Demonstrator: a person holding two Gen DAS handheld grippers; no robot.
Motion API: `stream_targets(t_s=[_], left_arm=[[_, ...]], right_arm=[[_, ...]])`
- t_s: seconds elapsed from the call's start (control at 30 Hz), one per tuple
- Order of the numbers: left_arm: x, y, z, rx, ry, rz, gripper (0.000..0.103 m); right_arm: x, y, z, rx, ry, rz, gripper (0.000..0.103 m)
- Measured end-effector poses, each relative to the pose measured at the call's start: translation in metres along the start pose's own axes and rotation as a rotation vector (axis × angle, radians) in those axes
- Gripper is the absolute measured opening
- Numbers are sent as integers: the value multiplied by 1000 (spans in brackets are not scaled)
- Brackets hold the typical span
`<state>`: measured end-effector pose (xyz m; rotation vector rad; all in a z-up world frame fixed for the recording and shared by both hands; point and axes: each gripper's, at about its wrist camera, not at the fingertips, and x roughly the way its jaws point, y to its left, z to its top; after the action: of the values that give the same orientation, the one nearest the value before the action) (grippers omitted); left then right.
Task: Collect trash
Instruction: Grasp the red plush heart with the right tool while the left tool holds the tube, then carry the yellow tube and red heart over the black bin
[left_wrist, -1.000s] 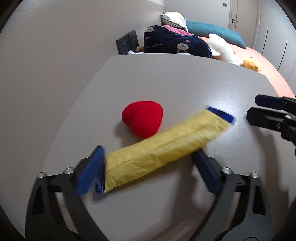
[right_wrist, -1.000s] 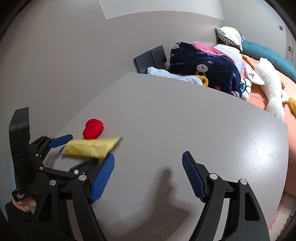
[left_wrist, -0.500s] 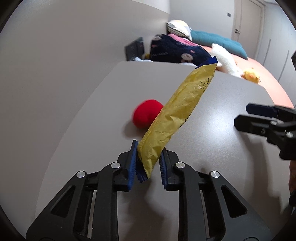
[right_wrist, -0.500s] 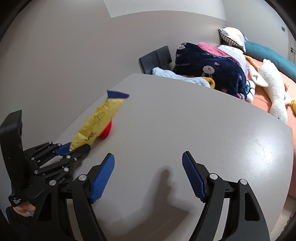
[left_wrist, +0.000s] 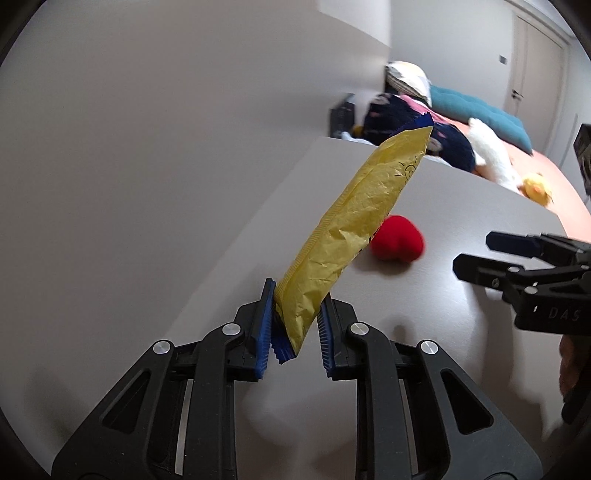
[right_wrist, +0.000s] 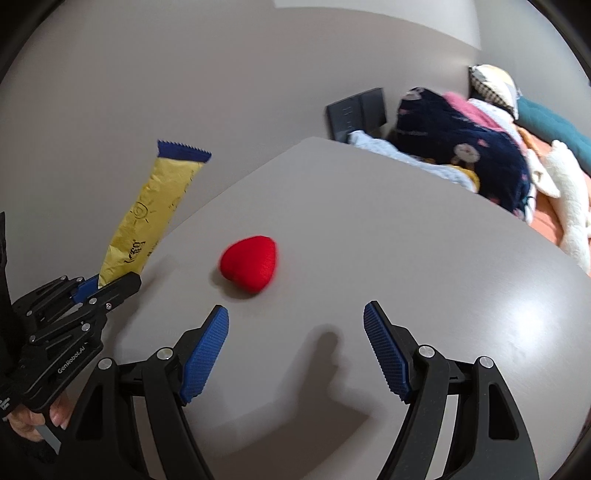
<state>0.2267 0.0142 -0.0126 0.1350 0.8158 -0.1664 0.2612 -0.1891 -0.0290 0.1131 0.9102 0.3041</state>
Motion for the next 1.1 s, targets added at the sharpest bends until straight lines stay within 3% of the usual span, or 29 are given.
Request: stream_targets(t_s=[0.33,0.4,0.53,0.6,0.87,1.1], left_arm=[[-2,14,-1,-54,2,27,21],[-3,16,-1,-60,2,28,21],[-5,17,-1,-68,-2,27,21],[-5,18,-1,-69,-1,25,21],[0,12,0,-66,14,19,21],[-23,3,1,-75,1,11,21]], right_arm=[[35,25,28,-47,41,-16,76],[40,27,32,-55,45,-29,66],[51,27,38,-67,79,-38,54],[55,25,38,-69,96,-35,35],[43,20,29,-93,84,-44,32],[13,13,21,-69,72,-27,32]])
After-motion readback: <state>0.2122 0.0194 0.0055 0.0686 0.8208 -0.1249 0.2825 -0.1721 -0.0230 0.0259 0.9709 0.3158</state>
